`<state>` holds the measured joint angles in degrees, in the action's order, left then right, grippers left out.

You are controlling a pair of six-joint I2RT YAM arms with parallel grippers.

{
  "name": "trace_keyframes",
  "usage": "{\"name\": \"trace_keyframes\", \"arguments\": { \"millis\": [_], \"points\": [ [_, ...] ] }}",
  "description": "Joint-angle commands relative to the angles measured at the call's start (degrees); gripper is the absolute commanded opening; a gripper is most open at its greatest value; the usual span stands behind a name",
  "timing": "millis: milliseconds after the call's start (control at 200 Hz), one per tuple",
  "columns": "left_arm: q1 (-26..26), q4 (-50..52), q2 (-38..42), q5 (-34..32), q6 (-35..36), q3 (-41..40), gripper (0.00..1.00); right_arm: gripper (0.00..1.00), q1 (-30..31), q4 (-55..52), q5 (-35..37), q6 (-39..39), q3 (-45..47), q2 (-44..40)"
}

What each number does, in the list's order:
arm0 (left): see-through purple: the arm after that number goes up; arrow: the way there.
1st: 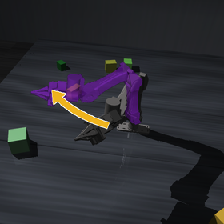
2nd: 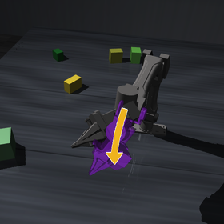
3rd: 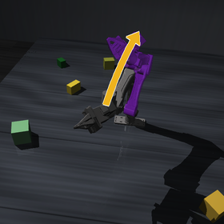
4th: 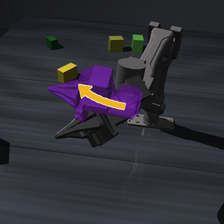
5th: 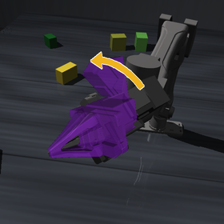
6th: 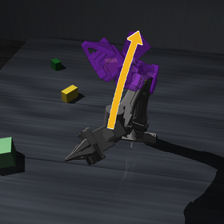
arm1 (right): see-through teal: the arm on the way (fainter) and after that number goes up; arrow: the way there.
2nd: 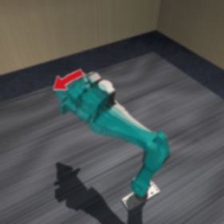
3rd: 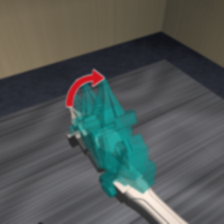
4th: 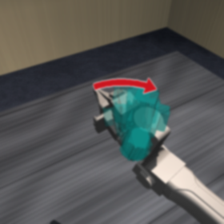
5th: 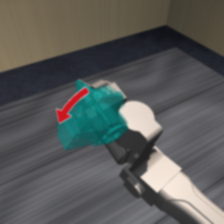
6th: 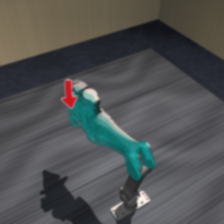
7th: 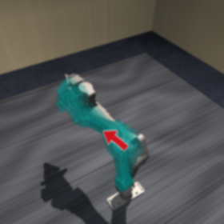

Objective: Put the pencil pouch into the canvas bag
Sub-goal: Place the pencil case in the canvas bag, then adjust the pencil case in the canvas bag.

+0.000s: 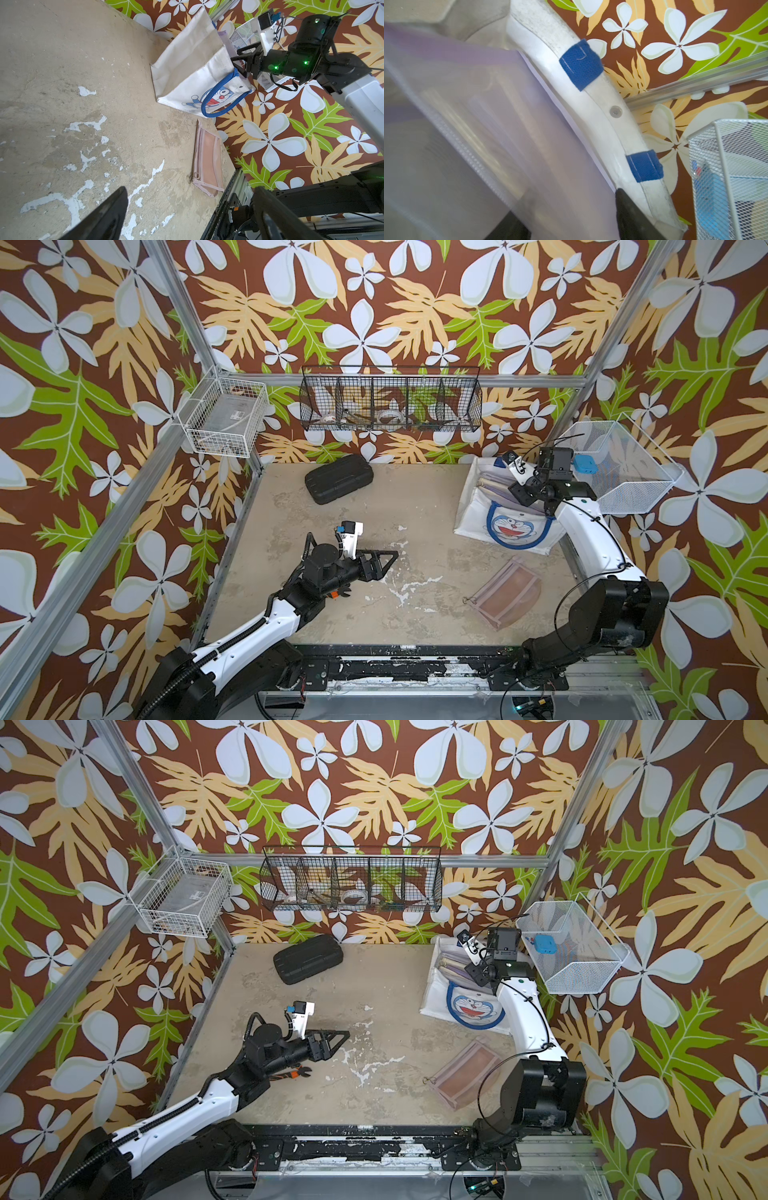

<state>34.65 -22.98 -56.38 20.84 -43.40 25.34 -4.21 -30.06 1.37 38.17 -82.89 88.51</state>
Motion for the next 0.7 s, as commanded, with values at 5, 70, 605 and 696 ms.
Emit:
{"name": "trace_keyframes", "arguments": {
  "millis": [5, 70, 605, 696],
  "points": [
    [-0.1, -2.1, -0.3, 0.4, -0.4, 0.0, 0.95, 0.61, 0.0, -0.9, -4.3, -3.3, 0.9, -1.3],
    [-0.1, -2.1, -0.5, 0.4, -0.3, -0.1, 0.95, 0.55, 0.0, -1.4, -6.4, -4.8, 1.2, -2.9],
    [-0.4, -1.6, -2.7, 1.9, 0.5, 1.7, 0.94, 0.34, -1.3, -2.3, -14.7, -13.4, 0.4, -0.4],
    [-0.4, -0.2, -3.1, 1.9, 1.5, 2.9, 0.94, 0.33, -1.8, -1.7, -14.8, -13.4, 2.1, 1.7]
  ]
}}
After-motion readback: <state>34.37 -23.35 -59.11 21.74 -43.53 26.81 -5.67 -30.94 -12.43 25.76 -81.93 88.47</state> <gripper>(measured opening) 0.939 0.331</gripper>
